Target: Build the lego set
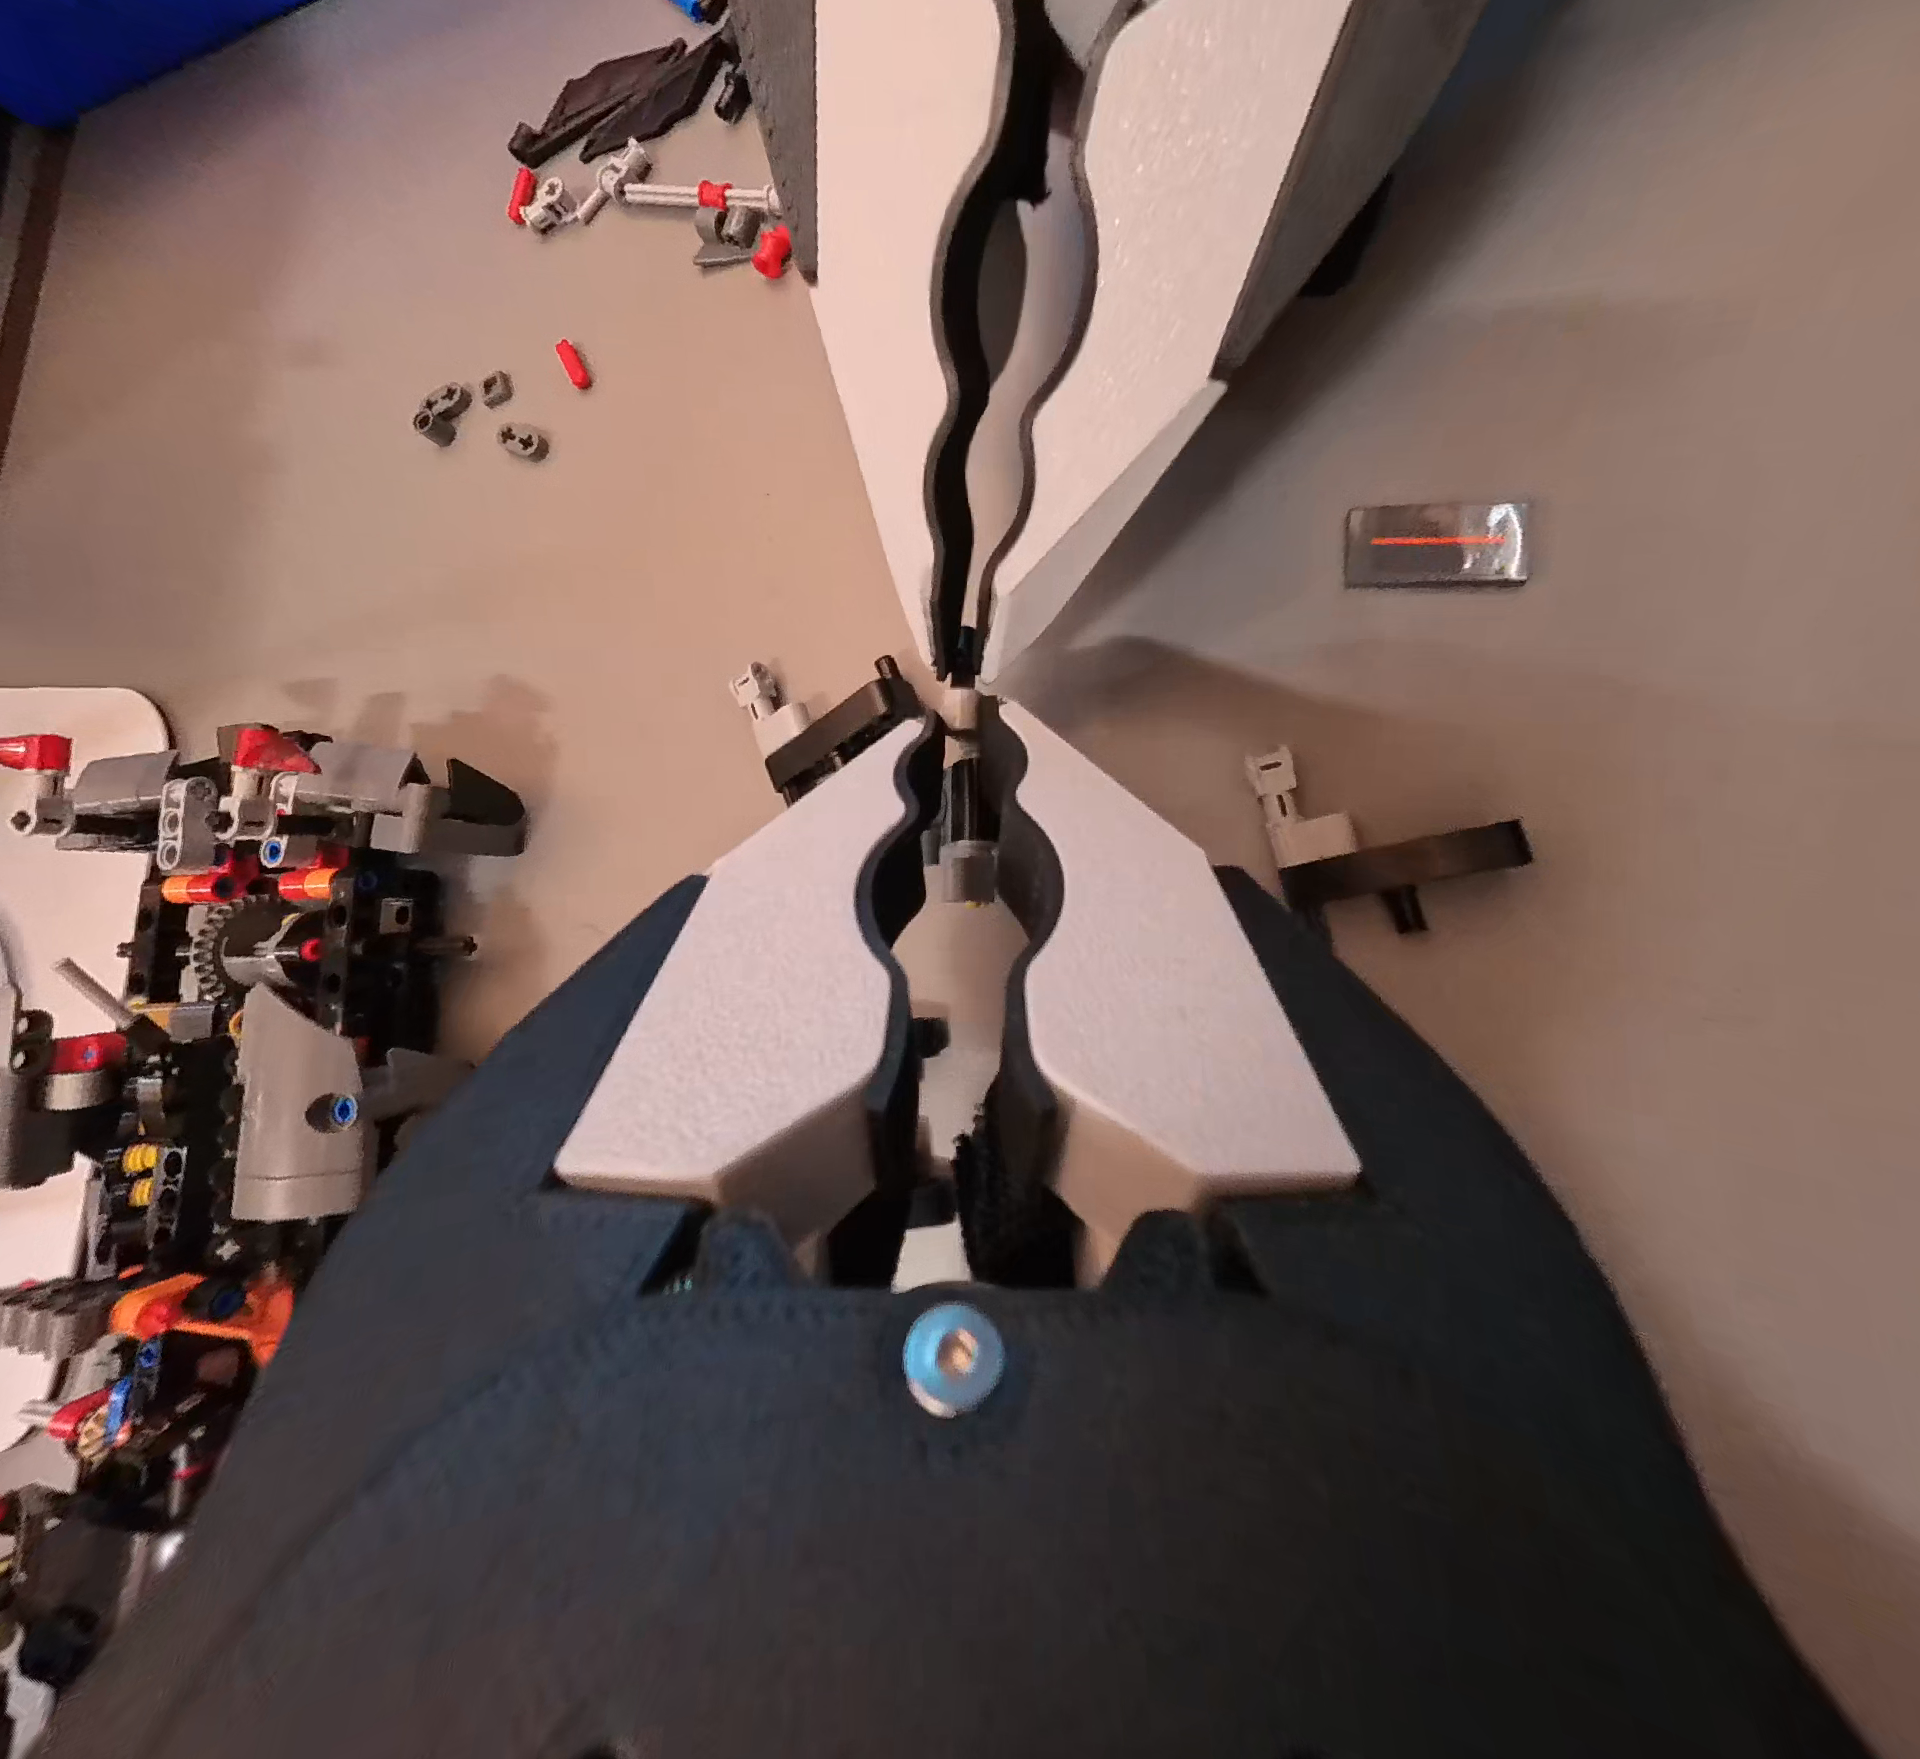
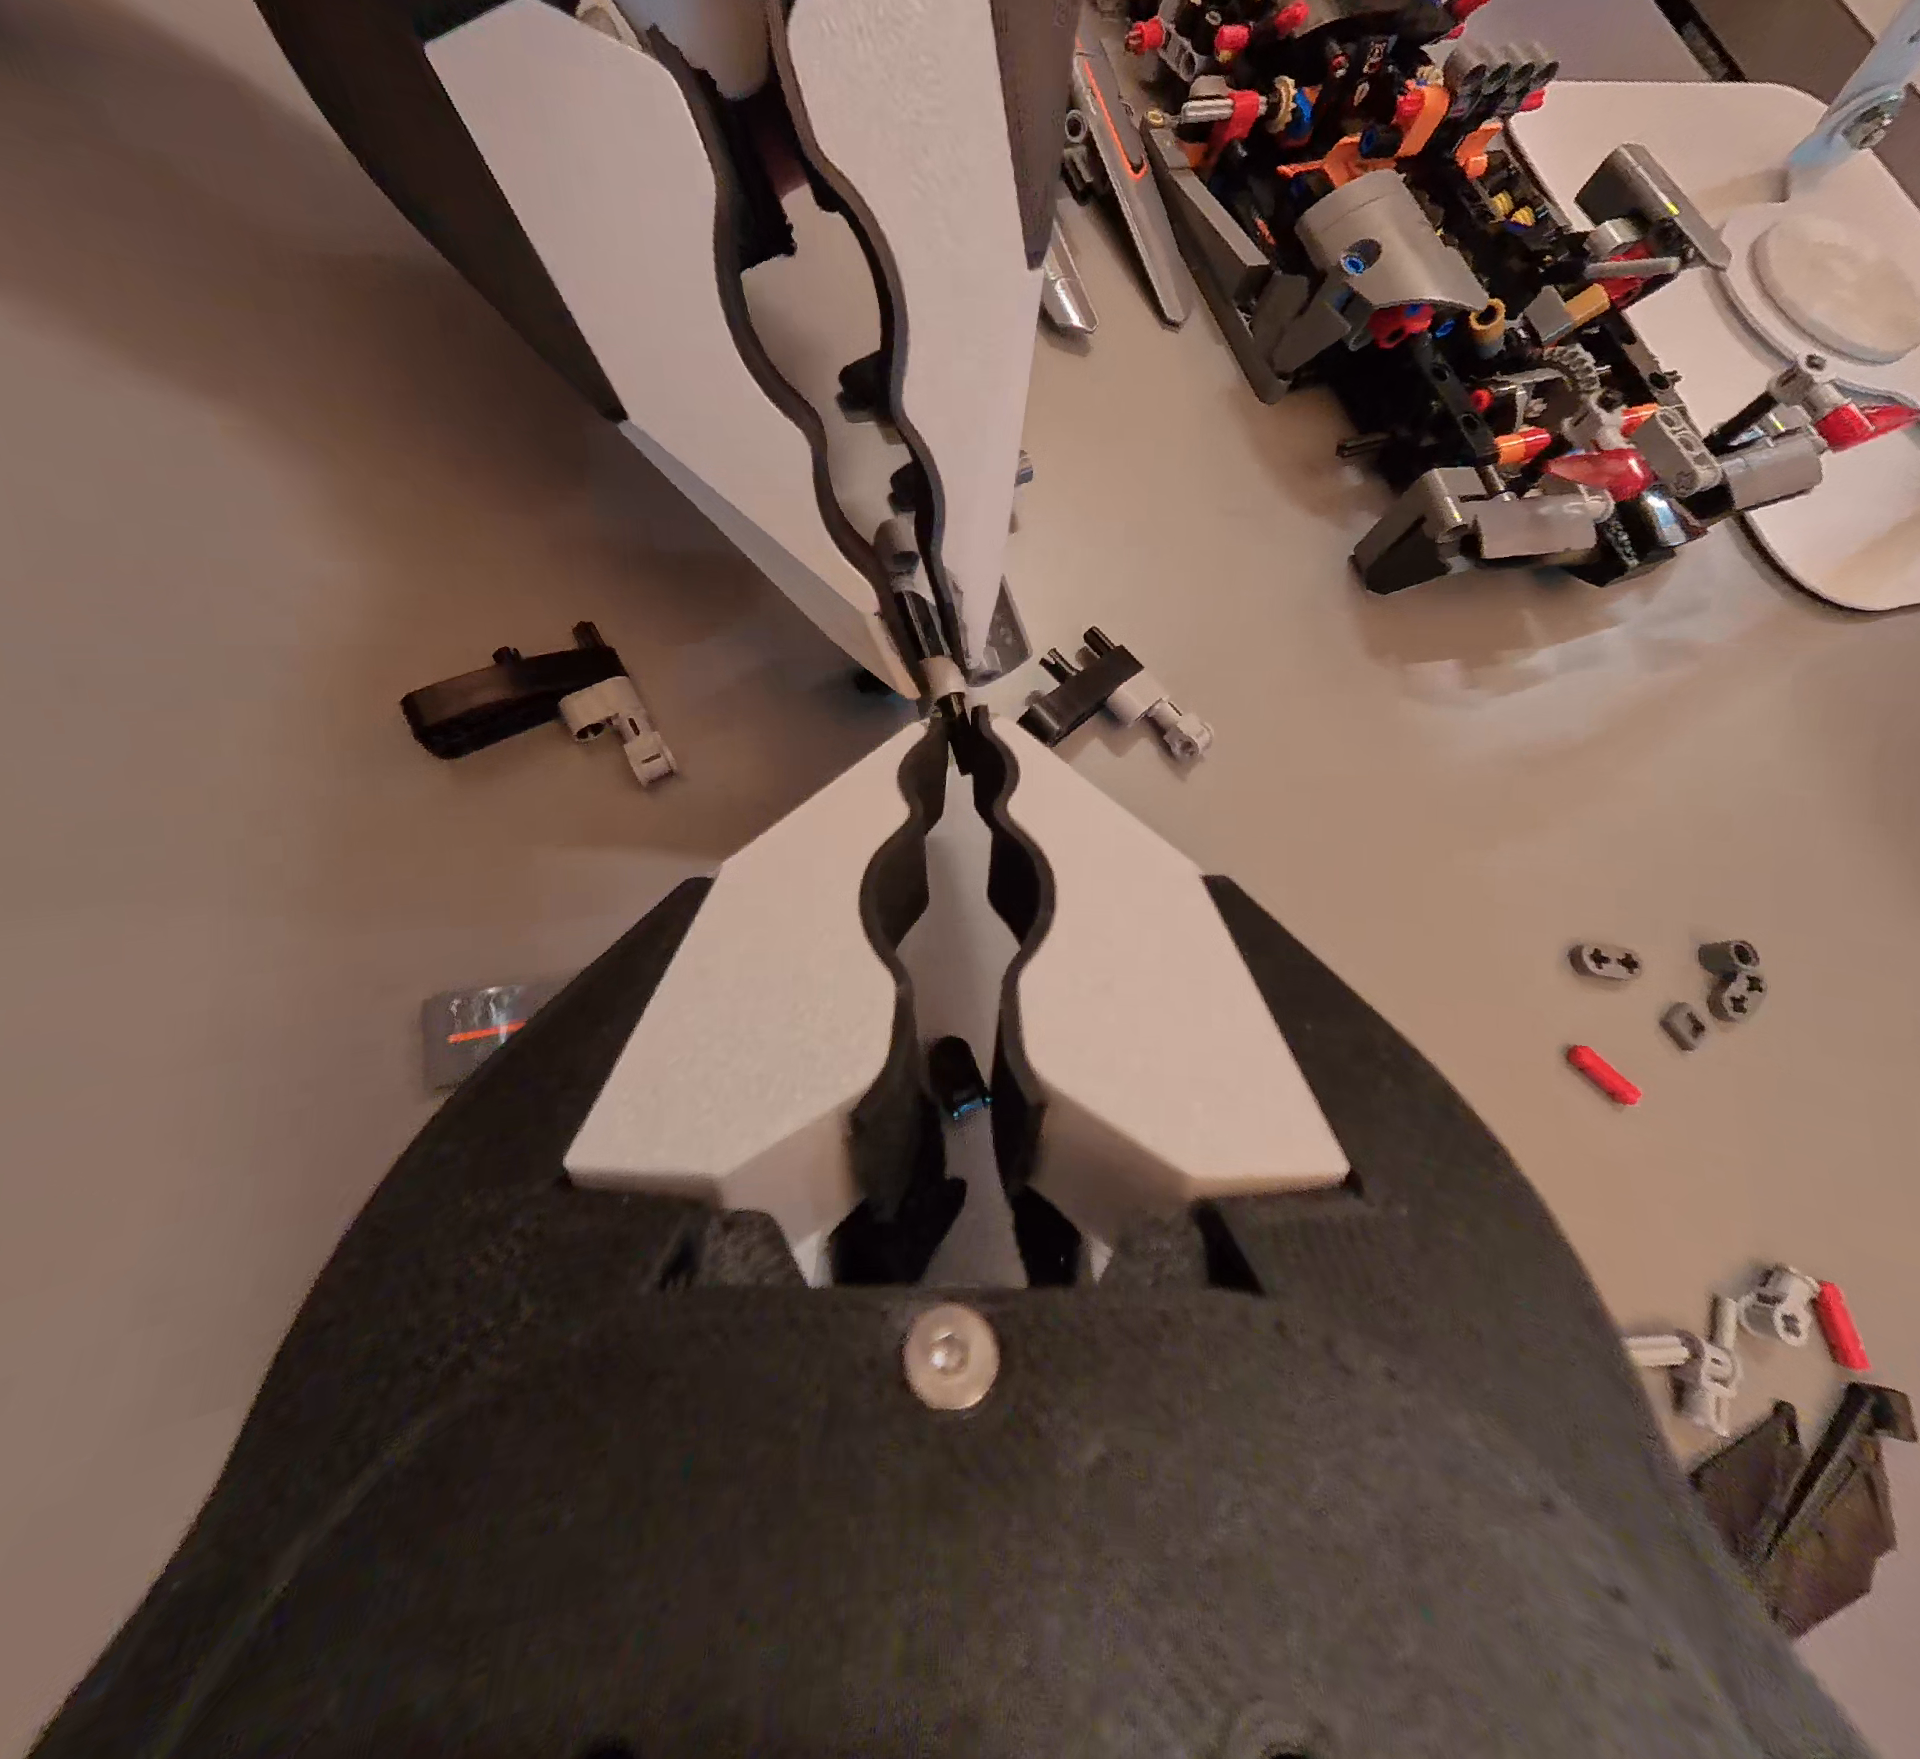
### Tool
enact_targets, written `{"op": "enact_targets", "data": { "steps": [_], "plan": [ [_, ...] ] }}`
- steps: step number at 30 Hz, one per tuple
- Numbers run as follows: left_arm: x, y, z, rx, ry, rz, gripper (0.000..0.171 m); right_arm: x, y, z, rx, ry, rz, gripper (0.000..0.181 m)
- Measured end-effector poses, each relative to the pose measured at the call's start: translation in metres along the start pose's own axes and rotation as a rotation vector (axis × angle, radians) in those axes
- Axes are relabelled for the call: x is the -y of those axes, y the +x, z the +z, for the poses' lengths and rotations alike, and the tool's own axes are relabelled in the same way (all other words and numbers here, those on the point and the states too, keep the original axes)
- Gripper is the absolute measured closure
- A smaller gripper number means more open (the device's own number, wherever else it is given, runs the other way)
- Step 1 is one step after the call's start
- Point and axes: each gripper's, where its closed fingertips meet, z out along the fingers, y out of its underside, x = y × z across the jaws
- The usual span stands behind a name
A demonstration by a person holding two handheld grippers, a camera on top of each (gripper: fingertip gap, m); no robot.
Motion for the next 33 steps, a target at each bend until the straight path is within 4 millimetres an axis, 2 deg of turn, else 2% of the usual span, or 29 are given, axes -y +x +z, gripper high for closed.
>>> {"op": "enact_targets", "data": {
  "steps": [5, 14, 21, 33],
  "plan": [
    [-0.002, 0.002, 0.002, -0.008, -0.021, 0.001, 0.167, -0.003, -0.003, 0.001, 0.060, 0.010, 0.068, 0.179],
    [-0.003, 0.003, 0.003, 0.003, -0.055, 0.038, 0.167, -0.005, -0.002, 0.002, 0.026, -0.027, 0.043, 0.180],
    [0.001, 0.001, 0.002, 0.030, -0.003, -0.002, 0.167, -0.001, 0.001, -0.001, 0.032, 0.022, 0.103, 0.181],
    [0.004, -0.002, -0.005, 0.070, 0.038, -0.030, 0.167, 0.006, 0.003, -0.001, -0.079, 0.005, 0.008, 0.181]
  ]
}}
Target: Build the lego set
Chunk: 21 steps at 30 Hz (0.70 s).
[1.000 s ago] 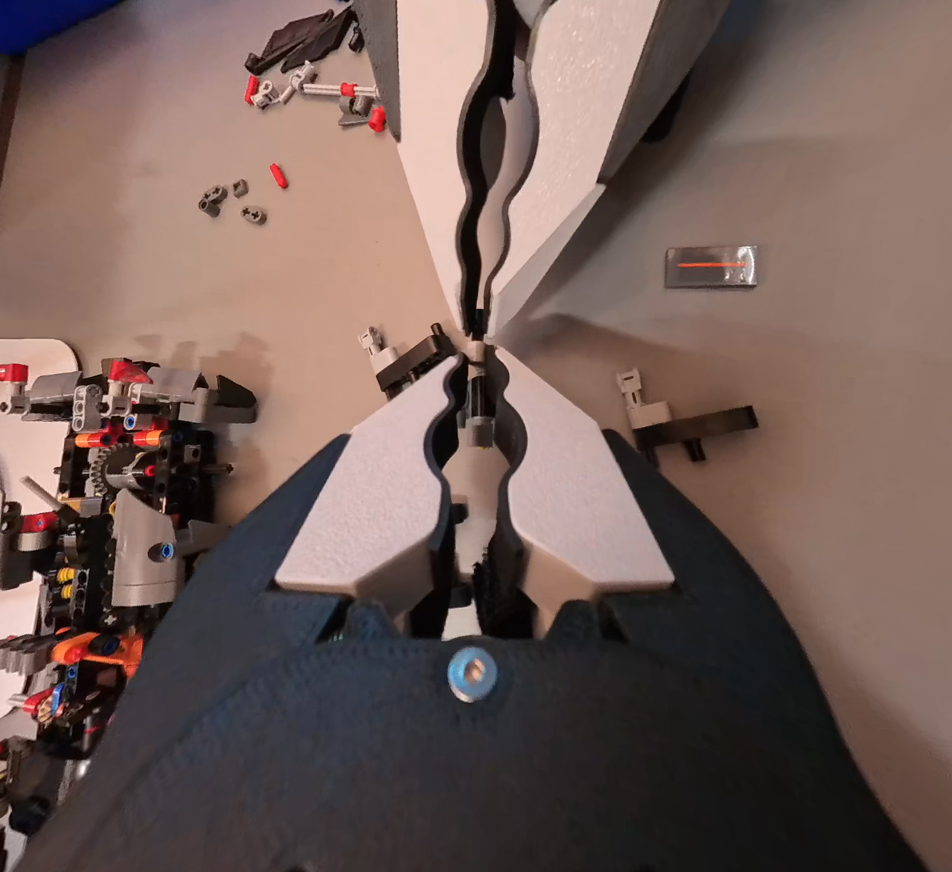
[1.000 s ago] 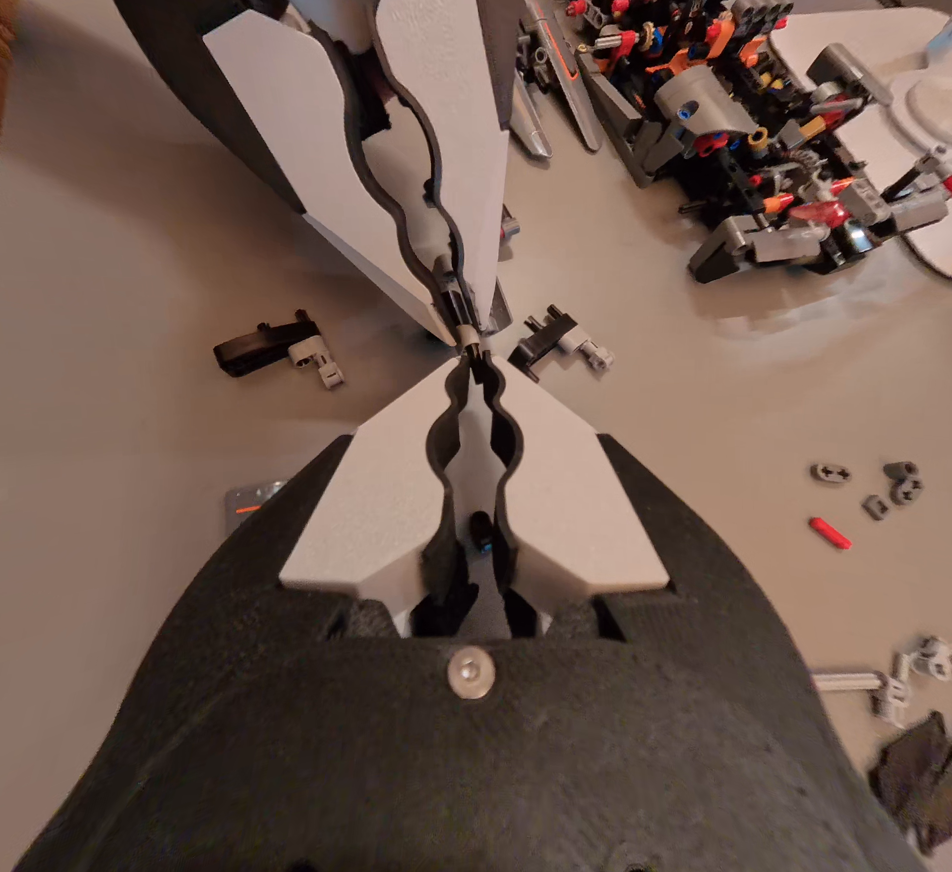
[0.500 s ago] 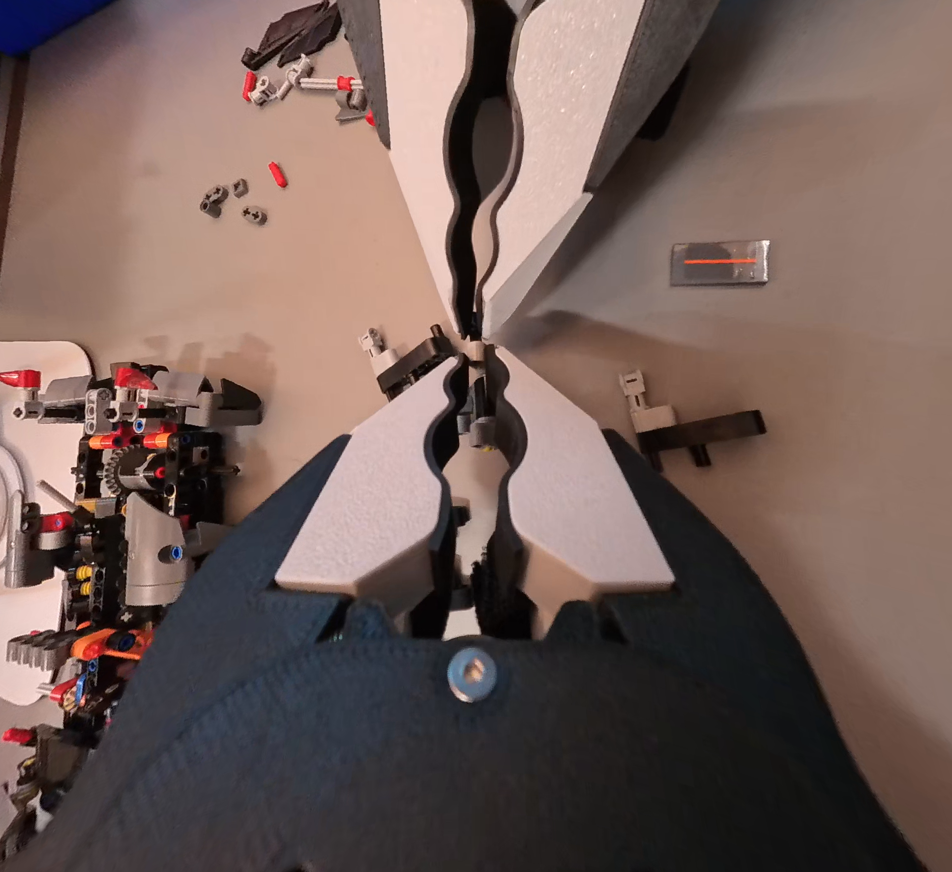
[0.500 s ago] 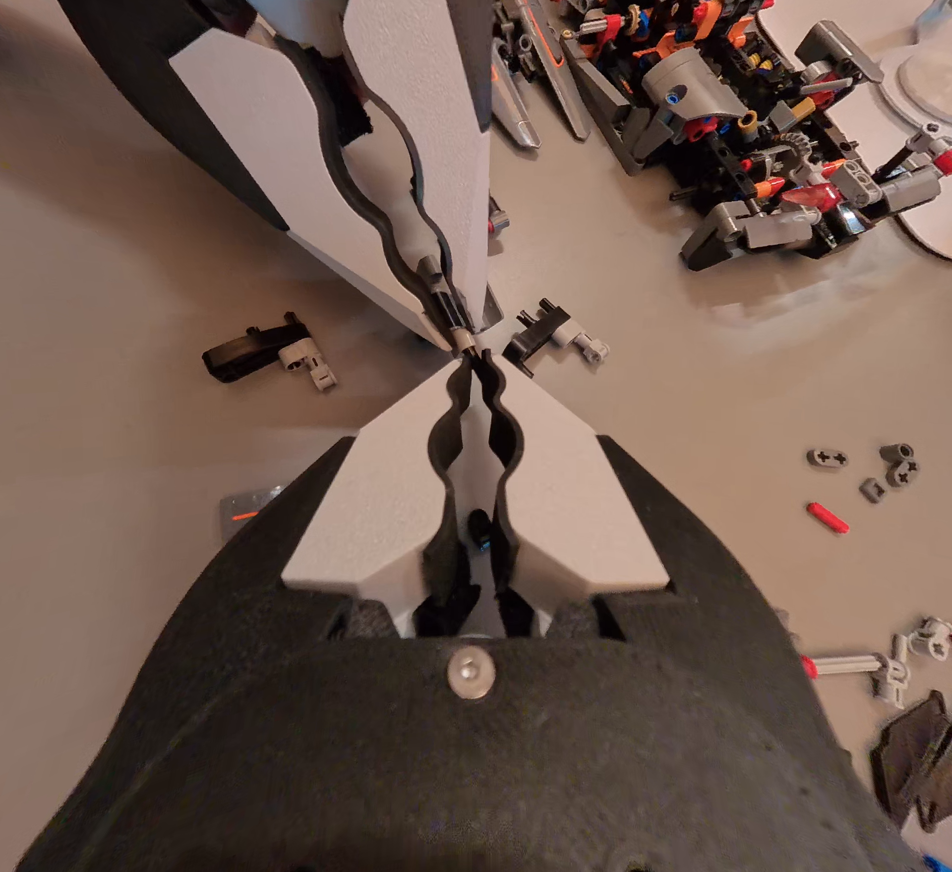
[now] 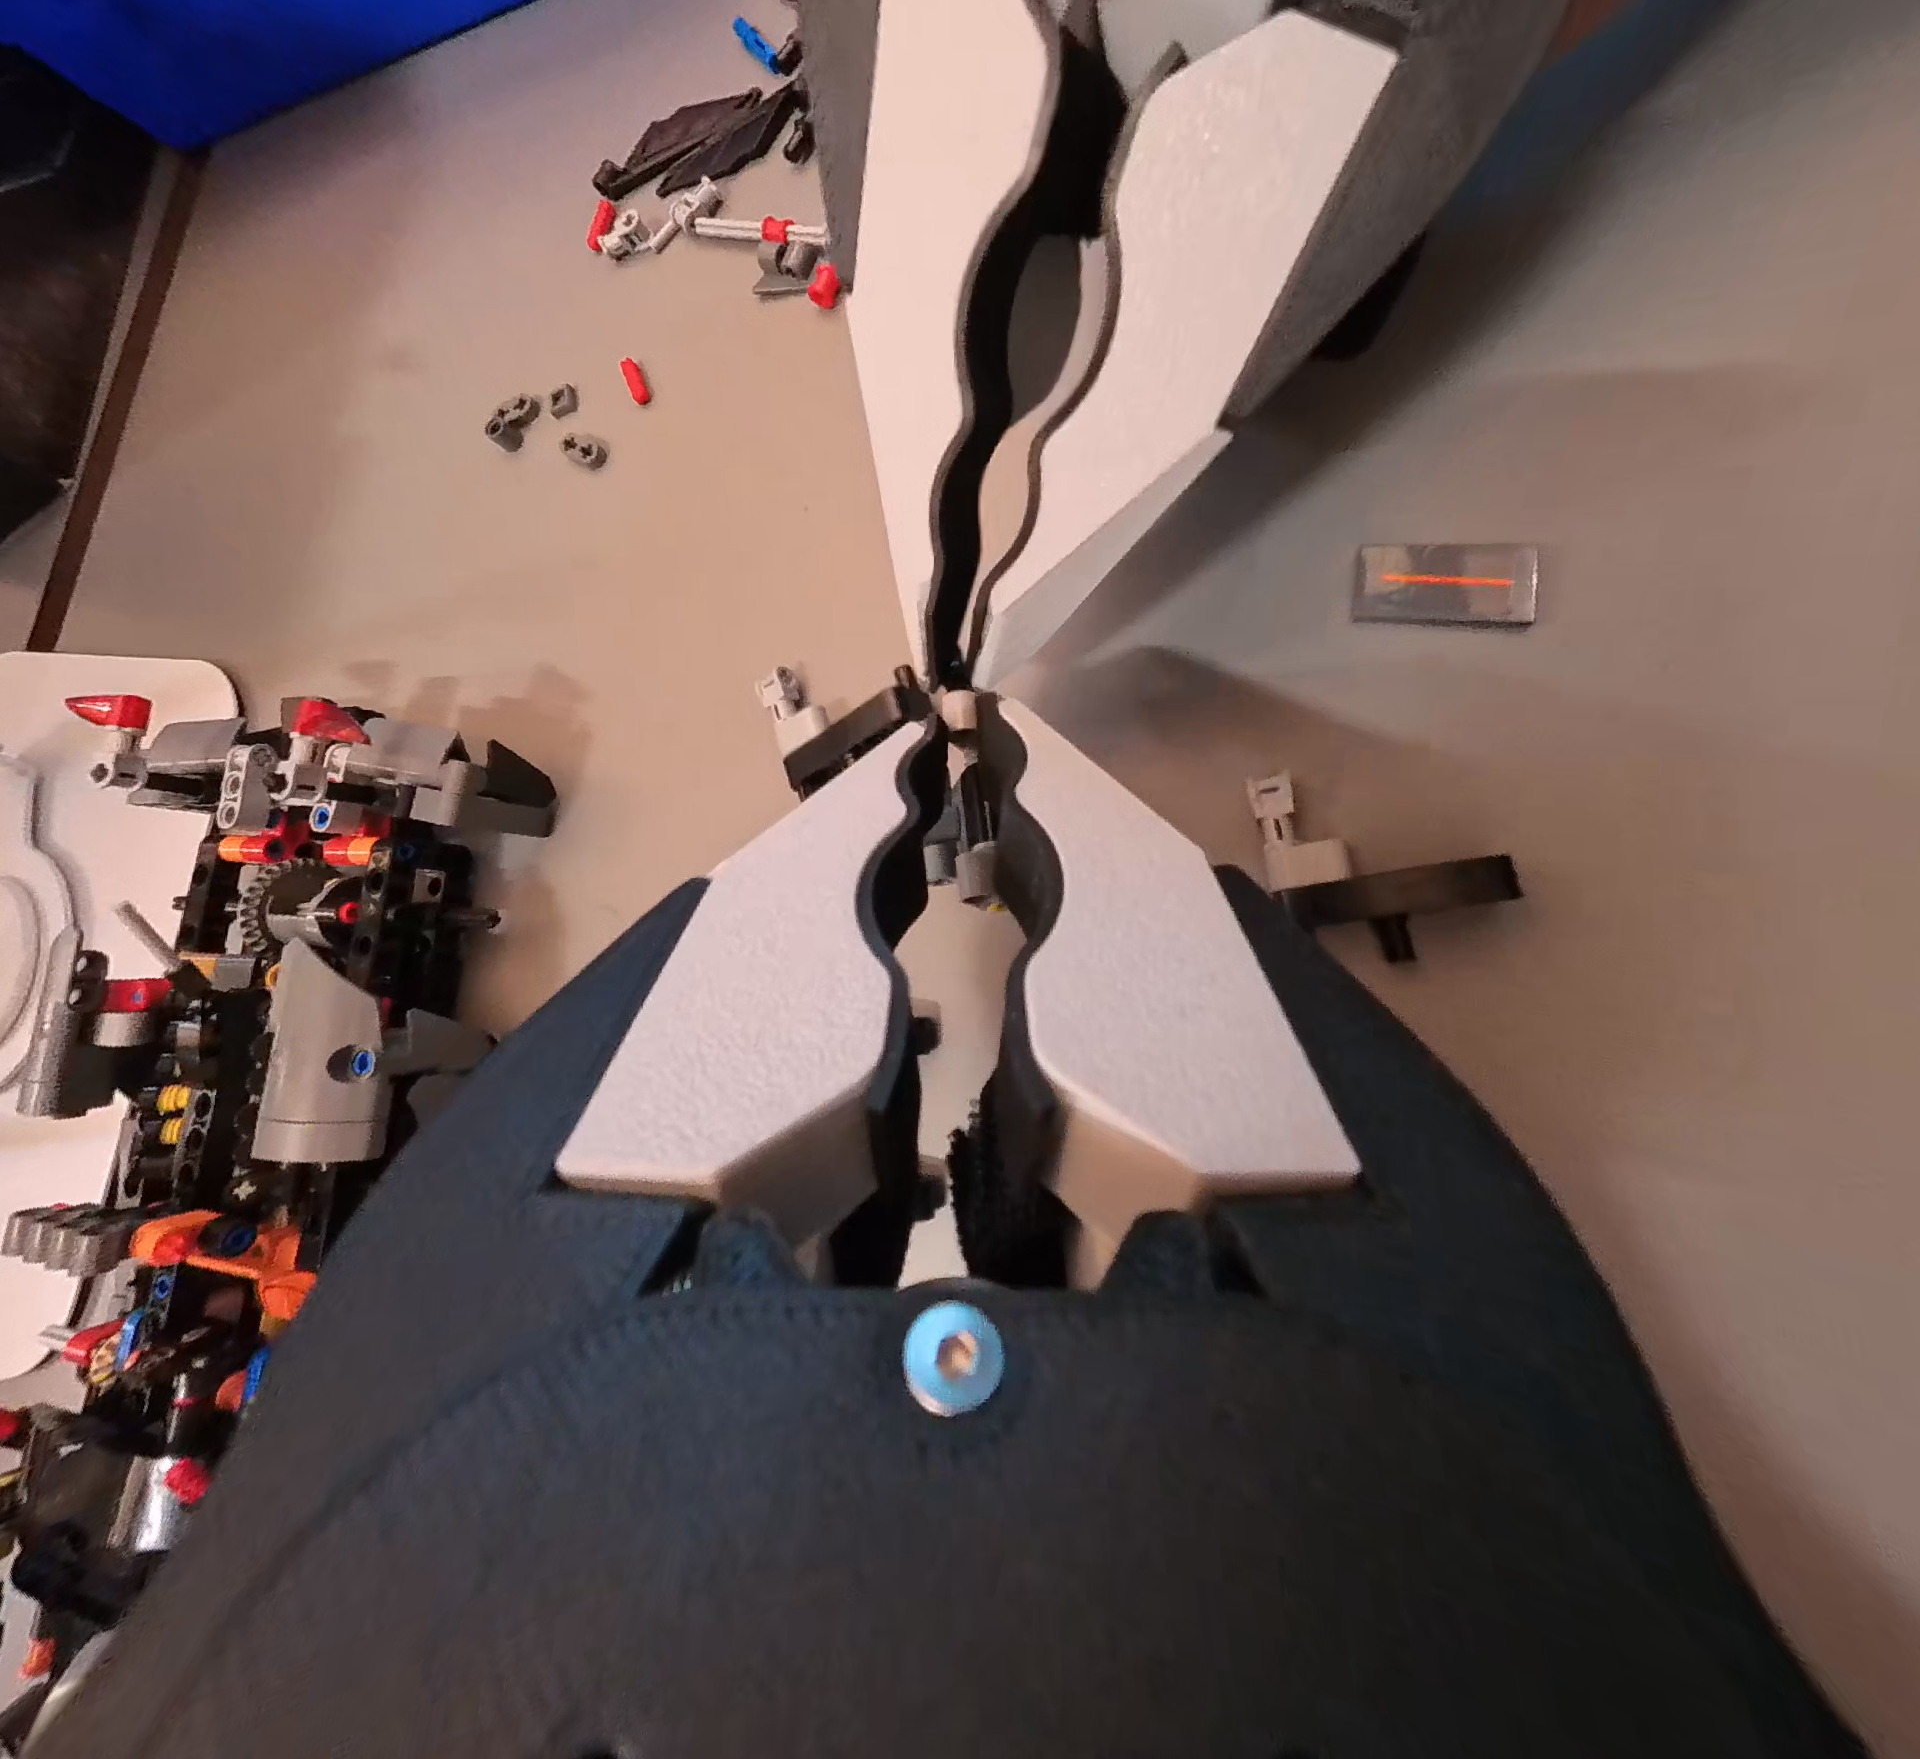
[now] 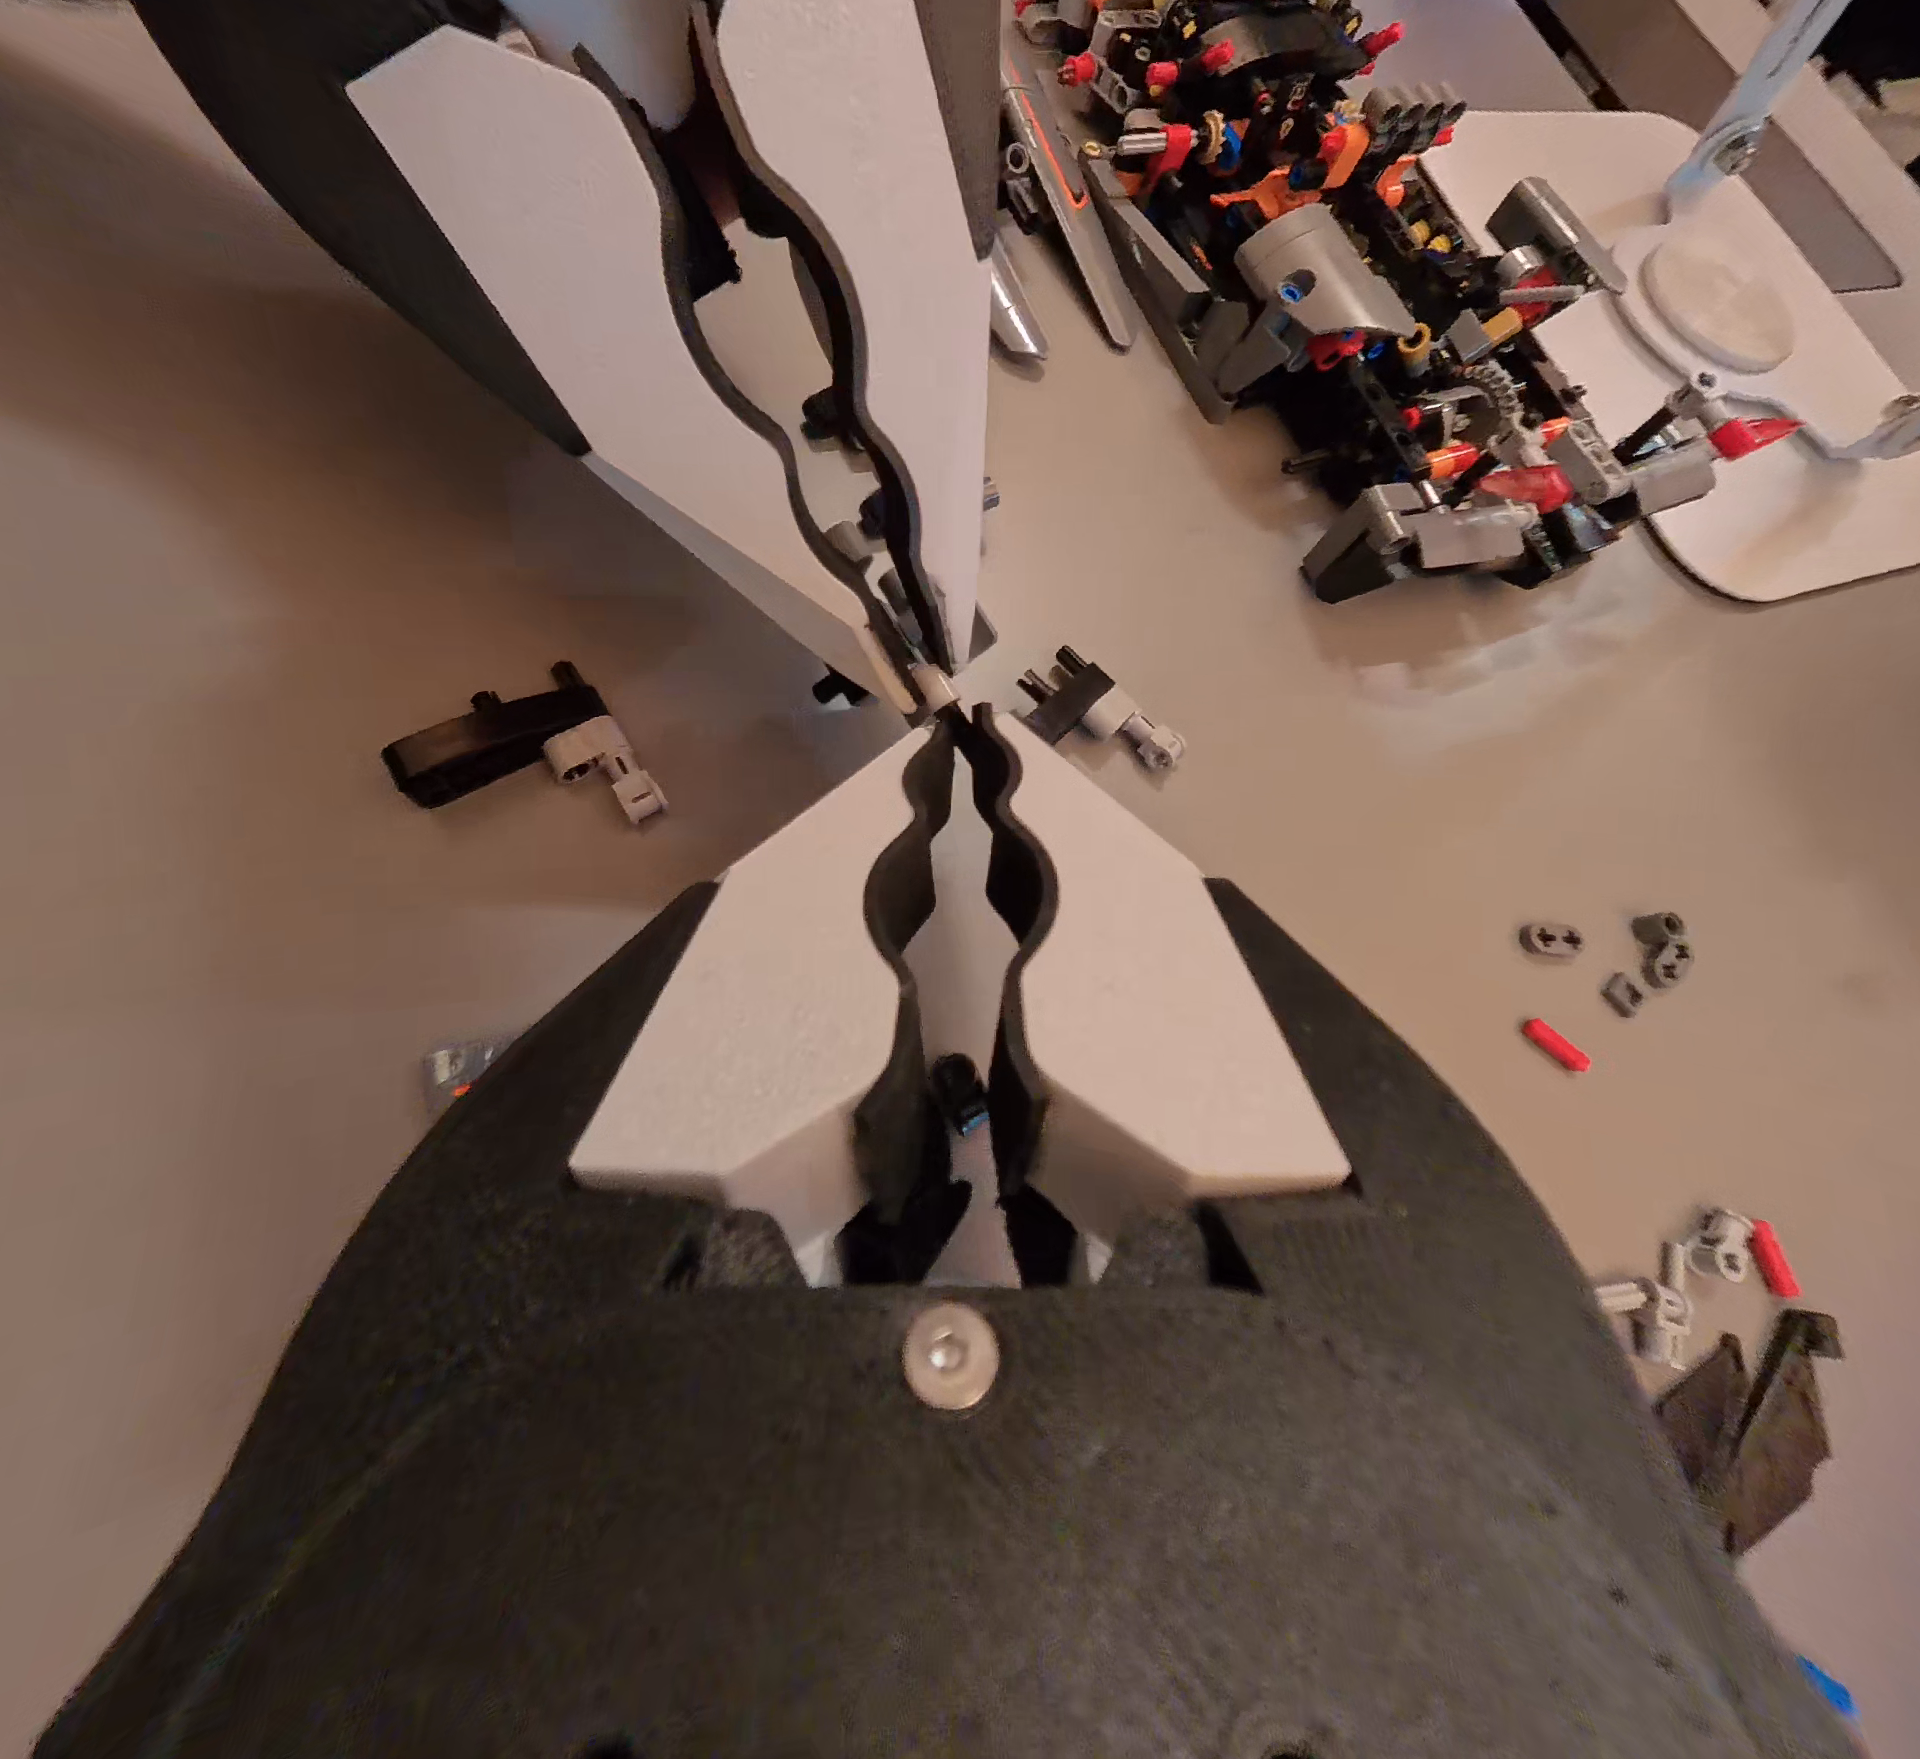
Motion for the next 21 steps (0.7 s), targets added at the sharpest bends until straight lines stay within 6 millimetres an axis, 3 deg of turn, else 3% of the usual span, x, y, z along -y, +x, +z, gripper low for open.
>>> {"op": "enact_targets", "data": {
  "steps": [8, 21],
  "plan": [
    [0.002, -0.002, 0.000, 0.051, -0.020, -0.009, 0.168, 0.000, 0.003, 0.002, -0.118, -0.059, -0.119, 0.181],
    [-0.007, 0.004, 0.005, -0.007, -0.027, -0.053, 0.168, -0.009, -0.004, 0.008, -0.030, -0.079, -0.057, 0.180]
  ]
}}
